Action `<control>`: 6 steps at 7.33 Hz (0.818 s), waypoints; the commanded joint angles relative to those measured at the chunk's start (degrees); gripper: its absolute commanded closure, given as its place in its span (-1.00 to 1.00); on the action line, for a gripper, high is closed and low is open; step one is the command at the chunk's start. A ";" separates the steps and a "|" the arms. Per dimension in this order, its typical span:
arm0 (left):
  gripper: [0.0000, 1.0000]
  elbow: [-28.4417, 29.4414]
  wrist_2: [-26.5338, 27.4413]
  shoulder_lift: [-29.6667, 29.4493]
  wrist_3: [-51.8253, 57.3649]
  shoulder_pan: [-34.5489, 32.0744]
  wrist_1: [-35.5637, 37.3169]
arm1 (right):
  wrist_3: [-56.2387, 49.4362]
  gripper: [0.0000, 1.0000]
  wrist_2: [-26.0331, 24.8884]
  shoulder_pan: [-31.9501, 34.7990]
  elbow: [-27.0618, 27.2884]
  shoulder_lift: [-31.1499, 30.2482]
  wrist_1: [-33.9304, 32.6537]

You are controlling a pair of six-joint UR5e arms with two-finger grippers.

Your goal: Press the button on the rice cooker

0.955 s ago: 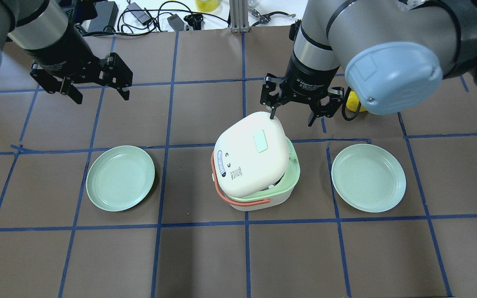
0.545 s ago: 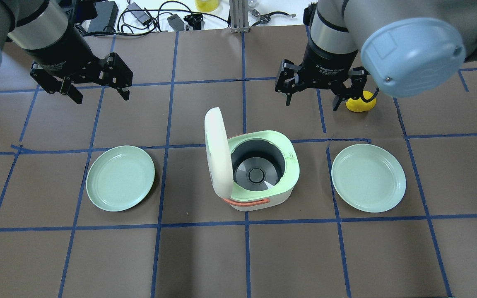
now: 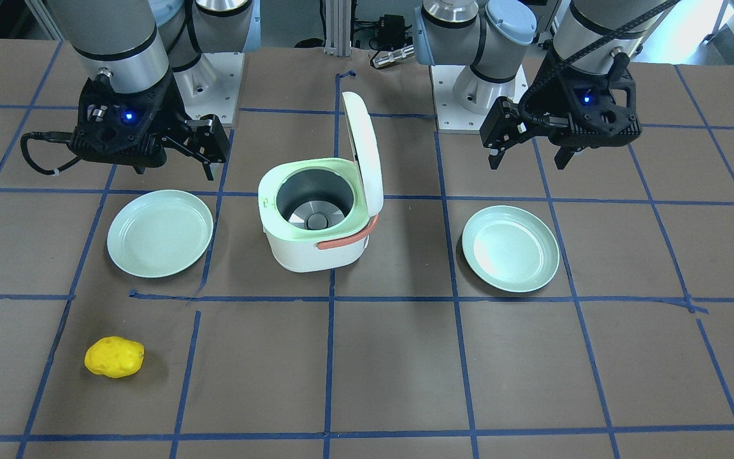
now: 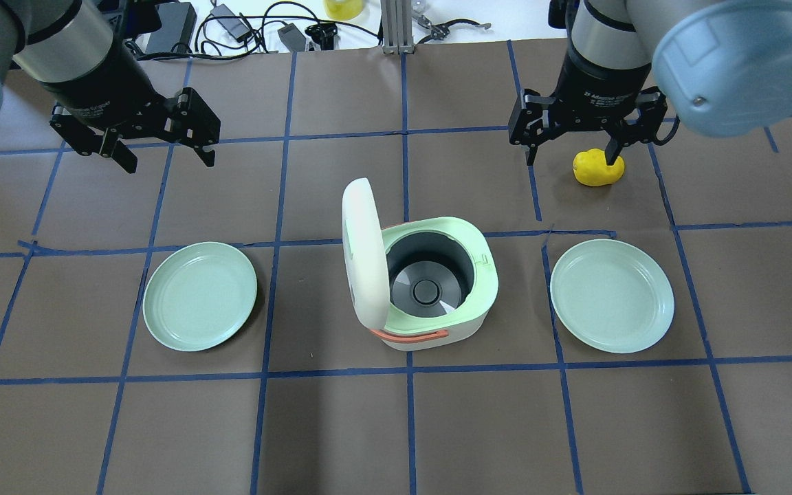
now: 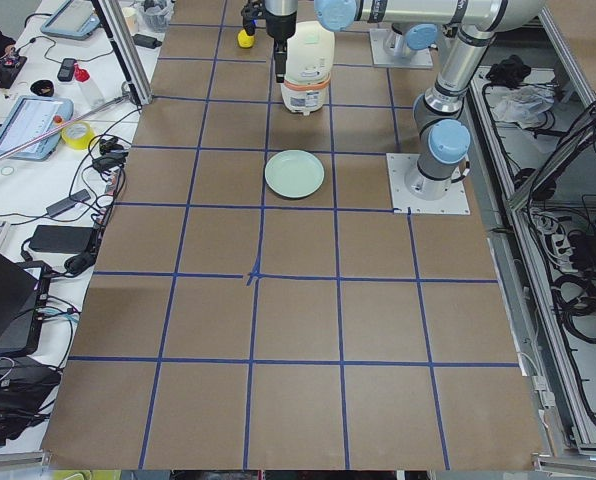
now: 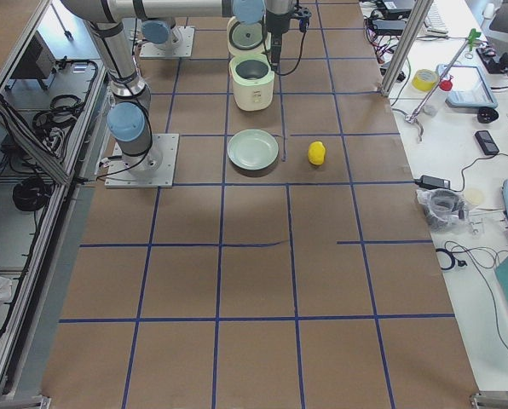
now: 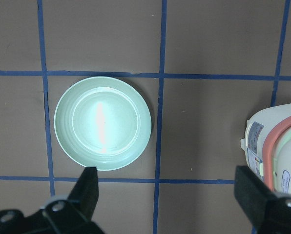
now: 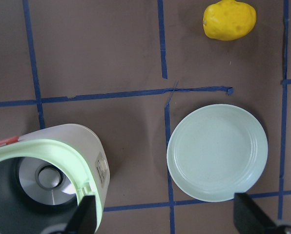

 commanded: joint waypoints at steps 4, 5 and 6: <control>-1.00 0.00 0.00 0.00 0.03 0.00 0.00 | -5.36 -1.00 0.77 -0.62 -0.27 -4.63 9.68; -1.00 0.00 0.00 0.00 0.03 0.00 0.00 | -5.36 -1.00 0.68 -0.53 -0.27 -4.63 9.60; -1.00 0.00 0.00 0.00 0.03 0.00 0.00 | -5.36 -1.00 0.68 -0.53 -0.27 -4.55 9.60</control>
